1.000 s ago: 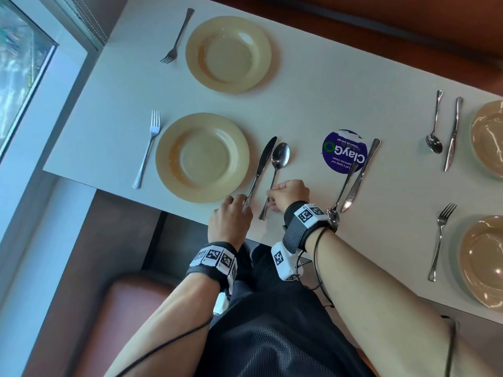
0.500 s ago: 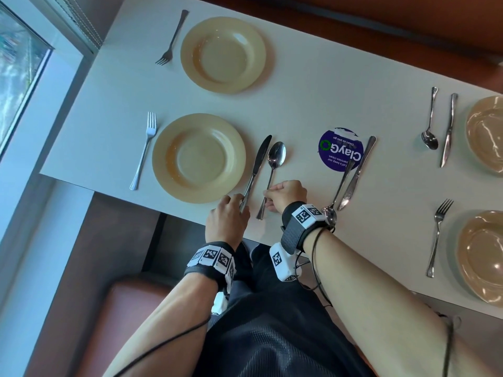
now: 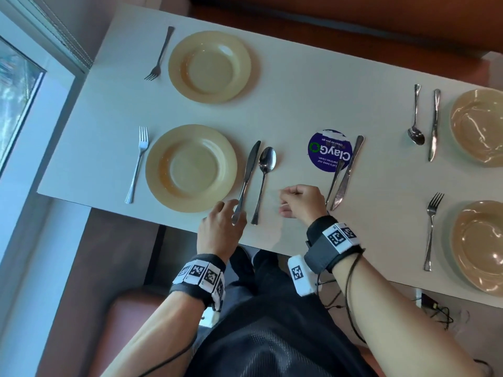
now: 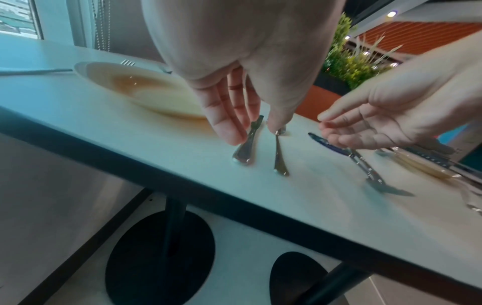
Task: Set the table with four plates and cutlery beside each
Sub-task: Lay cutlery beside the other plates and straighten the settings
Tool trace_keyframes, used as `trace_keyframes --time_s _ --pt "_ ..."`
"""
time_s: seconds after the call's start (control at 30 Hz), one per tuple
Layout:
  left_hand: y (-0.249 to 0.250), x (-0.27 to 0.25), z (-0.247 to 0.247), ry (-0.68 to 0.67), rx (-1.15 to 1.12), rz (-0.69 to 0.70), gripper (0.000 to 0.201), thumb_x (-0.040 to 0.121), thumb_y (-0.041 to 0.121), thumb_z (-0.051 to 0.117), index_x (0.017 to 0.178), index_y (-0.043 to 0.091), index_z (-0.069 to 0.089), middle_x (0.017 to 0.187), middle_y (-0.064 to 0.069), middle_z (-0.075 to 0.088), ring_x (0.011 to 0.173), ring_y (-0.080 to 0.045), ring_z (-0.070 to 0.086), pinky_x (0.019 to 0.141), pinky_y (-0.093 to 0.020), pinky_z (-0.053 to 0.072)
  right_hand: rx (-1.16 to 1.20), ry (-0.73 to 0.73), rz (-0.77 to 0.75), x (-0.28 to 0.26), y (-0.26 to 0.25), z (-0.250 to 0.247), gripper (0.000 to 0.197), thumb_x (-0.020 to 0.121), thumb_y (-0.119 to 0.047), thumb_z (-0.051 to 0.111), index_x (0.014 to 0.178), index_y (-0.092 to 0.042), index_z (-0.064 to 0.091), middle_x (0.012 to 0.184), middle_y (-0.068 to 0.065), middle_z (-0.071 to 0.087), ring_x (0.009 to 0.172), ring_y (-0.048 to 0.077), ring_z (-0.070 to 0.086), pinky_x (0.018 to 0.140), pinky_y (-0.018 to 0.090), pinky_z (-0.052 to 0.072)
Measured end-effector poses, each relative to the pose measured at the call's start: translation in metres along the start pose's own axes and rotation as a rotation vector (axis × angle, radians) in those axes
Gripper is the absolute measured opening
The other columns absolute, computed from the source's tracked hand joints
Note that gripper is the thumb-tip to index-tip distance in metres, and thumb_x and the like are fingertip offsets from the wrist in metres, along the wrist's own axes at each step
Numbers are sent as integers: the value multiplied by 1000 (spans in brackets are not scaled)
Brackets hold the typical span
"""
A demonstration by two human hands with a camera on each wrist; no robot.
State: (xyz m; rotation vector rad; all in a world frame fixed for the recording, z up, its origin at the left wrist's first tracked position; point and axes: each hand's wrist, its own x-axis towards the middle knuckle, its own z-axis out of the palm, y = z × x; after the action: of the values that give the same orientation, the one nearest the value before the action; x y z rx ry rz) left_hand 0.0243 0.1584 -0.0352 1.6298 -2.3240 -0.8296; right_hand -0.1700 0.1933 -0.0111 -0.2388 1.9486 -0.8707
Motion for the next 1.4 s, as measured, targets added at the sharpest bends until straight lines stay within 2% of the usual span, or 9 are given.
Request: trace_keyframes --time_s 0.13,0.23,0.33,0.47,0.57,0.73,0.9,1.1,1.4 --pt "22 7 -2 -46 -89 102 21 89 31 64 106 23 71 88 4 69 67 -16 67 64 -34 56 98 135 -19 0 2 -48 6 88 -10 65 90 -5 68 75 11 67 57 23 63 62 36 60" --pt "52 19 5 -247 -130 95 21 87 34 64 106 27 71 87 8 72 73 -13 67 74 -34 57 89 262 -18 5 10 -80 5 86 -10 65 88 -8 69 73 13 70 53 20 63 64 37 61" --pt "89 28 21 -521 -46 51 27 88 42 61 111 30 67 93 6 75 88 -16 68 87 -33 54 25 333 -2 14 19 -102 11 85 -11 63 92 -10 71 71 11 72 54 20 64 65 38 63" --pt "128 34 49 -669 60 9 40 87 49 60 119 26 60 114 -6 66 103 -26 62 88 -34 48 -29 382 20 30 29 -119 6 81 -24 67 75 -27 68 74 2 74 65 24 72 76 46 61" --pt "143 39 64 -702 89 -55 41 89 48 58 120 20 57 115 -9 62 105 -30 60 88 -36 47 -62 388 33 42 32 -126 5 77 -29 65 71 -29 66 83 -1 74 80 28 72 82 45 60" --pt "147 59 77 -774 64 -139 31 81 43 69 101 25 55 98 -7 69 86 -25 68 82 -37 54 -144 381 57 59 25 -136 9 83 -26 61 86 -26 69 96 -2 72 86 21 64 77 23 44" --pt "154 71 81 -840 33 -164 20 79 28 73 85 28 54 85 -4 71 62 -14 70 62 -26 51 -211 352 25 81 15 -142 15 84 -28 63 96 -22 71 100 1 73 95 25 66 83 28 50" --pt "162 75 87 -861 28 -171 24 72 9 72 76 27 57 81 -5 73 73 -21 72 75 -35 59 -285 332 0 98 8 -144 12 85 -31 66 93 -23 68 99 1 72 93 25 66 78 27 48" --pt "143 98 46 -842 -94 -201 26 75 9 71 91 24 59 69 -2 74 68 -17 73 81 -43 59 -497 354 -22 108 -5 -130 24 83 -33 67 97 -15 63 98 7 70 89 32 66 73 33 52"
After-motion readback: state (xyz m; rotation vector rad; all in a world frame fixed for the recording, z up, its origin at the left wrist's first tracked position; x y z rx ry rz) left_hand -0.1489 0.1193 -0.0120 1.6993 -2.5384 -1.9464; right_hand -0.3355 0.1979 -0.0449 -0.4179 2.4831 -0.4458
